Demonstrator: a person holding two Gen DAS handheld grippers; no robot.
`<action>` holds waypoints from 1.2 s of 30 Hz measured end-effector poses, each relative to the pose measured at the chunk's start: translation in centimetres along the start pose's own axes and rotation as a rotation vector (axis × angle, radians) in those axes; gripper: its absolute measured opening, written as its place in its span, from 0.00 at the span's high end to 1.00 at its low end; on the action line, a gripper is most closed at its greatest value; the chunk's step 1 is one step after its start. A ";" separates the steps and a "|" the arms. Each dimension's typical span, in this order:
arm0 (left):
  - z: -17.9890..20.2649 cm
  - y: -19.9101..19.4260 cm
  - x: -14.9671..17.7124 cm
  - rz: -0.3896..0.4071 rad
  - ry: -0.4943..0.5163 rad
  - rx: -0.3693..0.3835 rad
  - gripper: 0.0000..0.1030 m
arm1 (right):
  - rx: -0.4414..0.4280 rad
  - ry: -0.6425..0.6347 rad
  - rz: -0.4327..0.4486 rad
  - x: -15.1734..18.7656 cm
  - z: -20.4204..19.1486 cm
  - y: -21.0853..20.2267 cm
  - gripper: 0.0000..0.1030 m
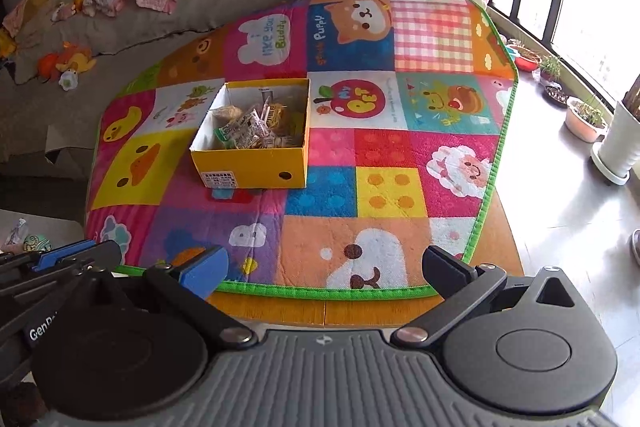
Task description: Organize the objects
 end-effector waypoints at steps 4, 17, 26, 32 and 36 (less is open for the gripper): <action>-0.4 1.7 0.2 0.035 -0.017 0.017 0.84 | 0.023 -0.004 0.038 0.0 0.5 2.4 0.00; -2.5 3.6 3.7 0.019 -0.102 0.005 0.84 | 0.022 -0.059 0.013 2.5 0.2 5.0 0.00; -2.5 3.0 4.0 0.027 -0.078 -0.008 0.84 | 0.006 -0.090 0.015 3.4 -0.7 4.7 0.00; -2.0 2.6 4.3 0.032 -0.071 -0.002 0.84 | 0.001 -0.089 0.012 3.7 -0.5 4.5 0.00; -1.9 2.6 4.4 0.039 -0.063 -0.016 0.84 | -0.001 -0.089 0.013 3.8 -0.4 4.3 0.00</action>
Point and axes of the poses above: each gripper's, at about its wrist camera, not at the fingertips, and y roughly the way its jaws point, z to its right, x to its underside, the point moved 10 cm from there along y, roughly the way its jaws point, and after that the axes turned 12 degrees about -x, right-handed, at the moved point
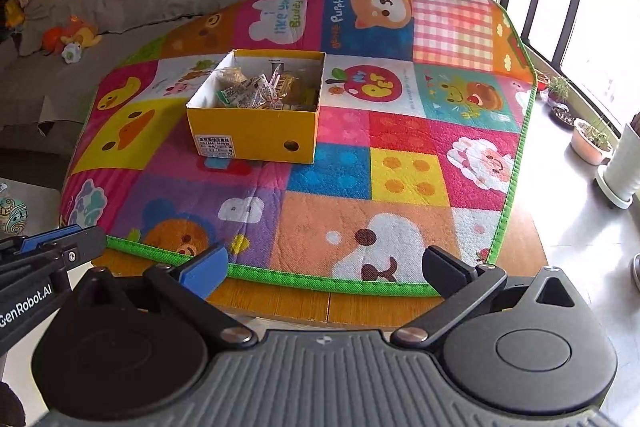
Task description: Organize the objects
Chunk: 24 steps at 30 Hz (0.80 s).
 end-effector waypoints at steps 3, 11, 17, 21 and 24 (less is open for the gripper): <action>0.2 0.1 0.1 0.005 0.012 -0.007 0.84 | 0.000 0.000 0.001 0.1 0.1 0.0 0.00; 0.9 0.0 0.5 0.000 0.024 -0.011 0.84 | 0.001 0.026 -0.005 1.0 0.9 -0.2 0.00; 1.2 -0.2 0.5 0.003 0.032 -0.015 0.84 | -0.002 0.044 -0.003 1.1 1.3 -0.4 0.00; 1.3 -0.2 0.5 0.005 0.033 -0.012 0.84 | -0.009 0.044 -0.003 1.3 1.1 -0.5 0.00; 1.4 -0.3 0.5 0.008 0.033 -0.009 0.84 | -0.012 0.042 -0.003 1.4 1.0 -0.6 0.00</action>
Point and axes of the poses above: each gripper's, at about its wrist camera, not at the fingertips, and y roughly the way its jaws point, z to its right, x to its underside, the point moved 10 cm from there along y, roughly the way its jaws point, and after that the axes turned 12 degrees about -x, right-handed, at the moved point
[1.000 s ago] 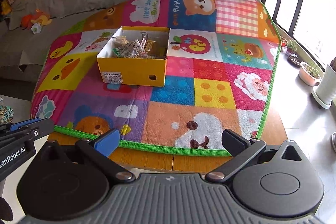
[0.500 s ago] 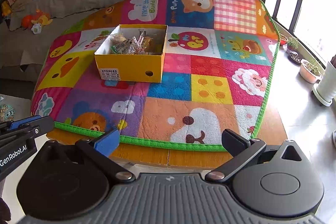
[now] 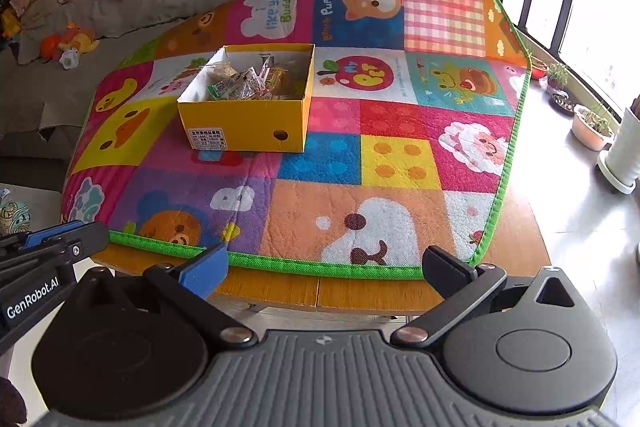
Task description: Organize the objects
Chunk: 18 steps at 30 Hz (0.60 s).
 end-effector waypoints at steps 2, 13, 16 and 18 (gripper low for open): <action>0.0 -0.1 0.0 0.003 -0.005 0.007 0.84 | -0.001 0.000 0.000 0.1 -0.1 -0.1 0.00; -0.1 -1.4 -0.4 0.066 0.001 -0.015 0.86 | -0.014 0.001 0.027 -0.3 -0.5 -0.7 0.00; 0.3 -1.6 -0.3 0.073 0.017 0.022 0.86 | -0.017 -0.008 0.033 -0.4 -0.7 -0.7 0.00; 0.3 -1.5 -0.2 0.075 0.024 0.009 0.86 | -0.015 -0.009 0.035 -0.4 -0.7 -0.7 0.00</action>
Point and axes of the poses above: each gripper's, at about its wrist camera, not at the fingertips, and y roughly the way its jaws point, z to its right, x to its underside, the point moved 10 cm from there along y, roughly the way its jaws point, and after that the axes turned 12 degrees about -x, right-handed, at the moved point
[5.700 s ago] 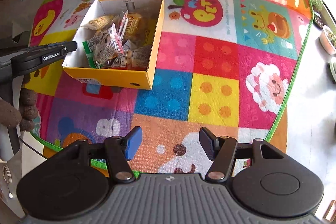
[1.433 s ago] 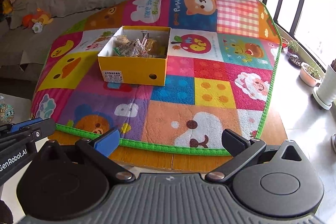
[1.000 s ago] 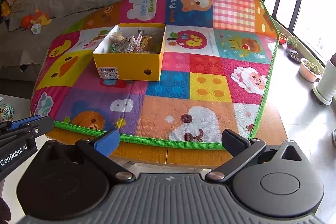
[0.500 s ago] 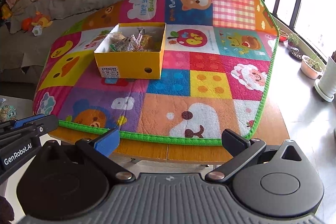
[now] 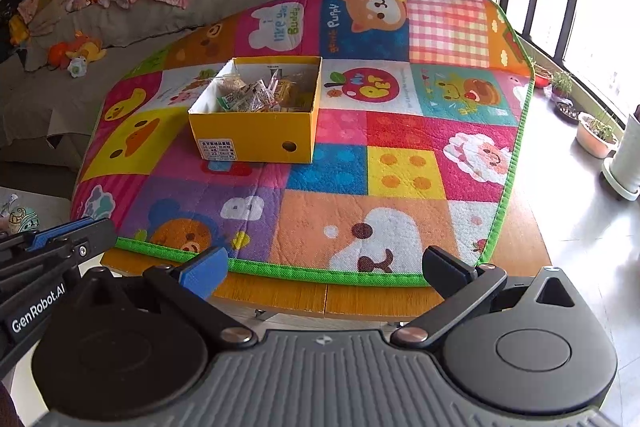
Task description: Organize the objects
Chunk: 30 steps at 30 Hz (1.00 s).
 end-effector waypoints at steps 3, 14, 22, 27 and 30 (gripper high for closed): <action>-0.2 0.1 0.2 0.004 0.021 -0.035 0.86 | 0.001 0.006 0.001 0.0 0.1 -0.1 0.00; -0.3 0.9 1.0 -0.032 0.022 -0.001 0.87 | -0.002 0.010 0.008 0.1 0.0 -0.2 0.00; -0.6 1.4 1.2 -0.036 0.024 0.001 0.86 | 0.000 0.012 -0.004 0.4 -0.1 0.3 0.00; -0.7 1.7 1.2 -0.045 0.025 0.006 0.86 | 0.000 0.013 -0.009 0.4 -0.3 0.7 0.00; -0.8 1.8 1.2 -0.045 0.026 0.012 0.86 | 0.001 0.012 -0.010 0.3 -0.3 0.9 0.00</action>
Point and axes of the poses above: each gripper's, at about its wrist camera, not at the fingertips, and y roughly the way its jaws point, z to its right, x to its underside, the point moved 10 cm from there along y, roughly the way its jaws point, and after that the axes turned 12 degrees about -x, right-handed, at the moved point
